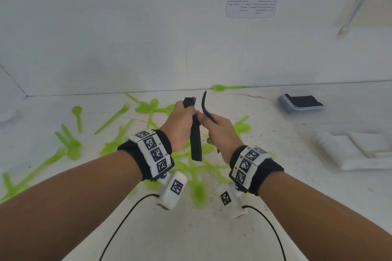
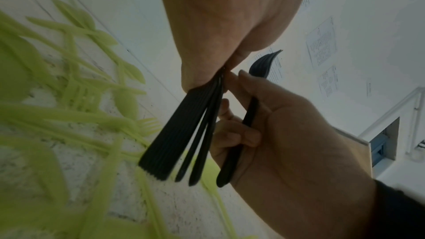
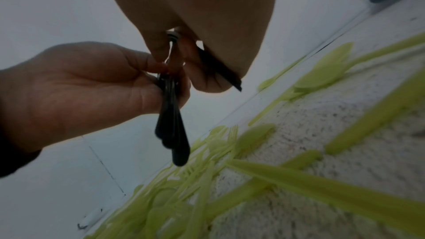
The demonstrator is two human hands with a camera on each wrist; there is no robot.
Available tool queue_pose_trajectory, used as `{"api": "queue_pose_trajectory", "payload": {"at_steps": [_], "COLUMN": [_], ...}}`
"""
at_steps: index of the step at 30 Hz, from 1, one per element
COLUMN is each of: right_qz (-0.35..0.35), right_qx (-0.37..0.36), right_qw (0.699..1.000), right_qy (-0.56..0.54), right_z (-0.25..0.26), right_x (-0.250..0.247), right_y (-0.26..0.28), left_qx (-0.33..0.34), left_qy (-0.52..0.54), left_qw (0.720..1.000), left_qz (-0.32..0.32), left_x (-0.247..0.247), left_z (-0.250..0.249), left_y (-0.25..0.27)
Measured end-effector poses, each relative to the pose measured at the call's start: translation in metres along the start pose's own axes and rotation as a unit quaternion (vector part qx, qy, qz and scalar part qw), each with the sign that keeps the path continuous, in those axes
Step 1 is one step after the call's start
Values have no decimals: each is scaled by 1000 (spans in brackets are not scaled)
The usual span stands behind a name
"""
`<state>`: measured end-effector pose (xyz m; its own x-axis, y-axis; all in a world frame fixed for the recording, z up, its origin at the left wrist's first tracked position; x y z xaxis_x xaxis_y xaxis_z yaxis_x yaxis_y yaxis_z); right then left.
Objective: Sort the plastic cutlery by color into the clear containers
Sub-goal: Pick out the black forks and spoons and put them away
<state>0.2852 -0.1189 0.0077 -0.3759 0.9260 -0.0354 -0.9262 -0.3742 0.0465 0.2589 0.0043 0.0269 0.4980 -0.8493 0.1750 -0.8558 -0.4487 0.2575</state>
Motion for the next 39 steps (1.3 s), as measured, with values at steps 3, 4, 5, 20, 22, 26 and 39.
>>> {"api": "queue_pose_trajectory", "payload": {"at_steps": [3,4,5,20,22,26,39], "right_qz": [-9,-28,-45,27,5,44,47], "right_qx": [56,66,67,-60,-40,34,-227], "right_qw": [997,994,993,991,996,998,879], "right_qy": [-58,-82,-89,120,77,40,416], "right_z": [2,2,2,-13,-16,-20,-4], "right_x": [2,2,2,36,36,37,-34], "right_y": [0,0,-1,-4,-2,7,-24], "left_qx": [10,13,15,40,62,97,227], "left_qy": [10,18,28,39,72,104,-253], "left_qw": [999,998,998,992,987,978,940], "left_qz": [-40,-51,-53,-109,-130,-150,36], "left_x": [-3,-4,-5,-2,-5,-7,-67], "left_z": [1,1,1,-4,-7,-10,-28], "left_y": [0,0,0,1,1,-2,5]}}
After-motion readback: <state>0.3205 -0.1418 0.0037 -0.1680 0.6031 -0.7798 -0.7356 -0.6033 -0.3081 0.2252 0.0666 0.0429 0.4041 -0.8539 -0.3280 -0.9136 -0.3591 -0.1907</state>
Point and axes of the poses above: each hand's wrist, its own y-axis away from the middle knuckle, its own x-axis out of the palm, z = x × y, the point moved 1 cm from there along -y, towards the middle knuckle, and after that the axes turned 6 degrees about -z, right-handed, at the moved point
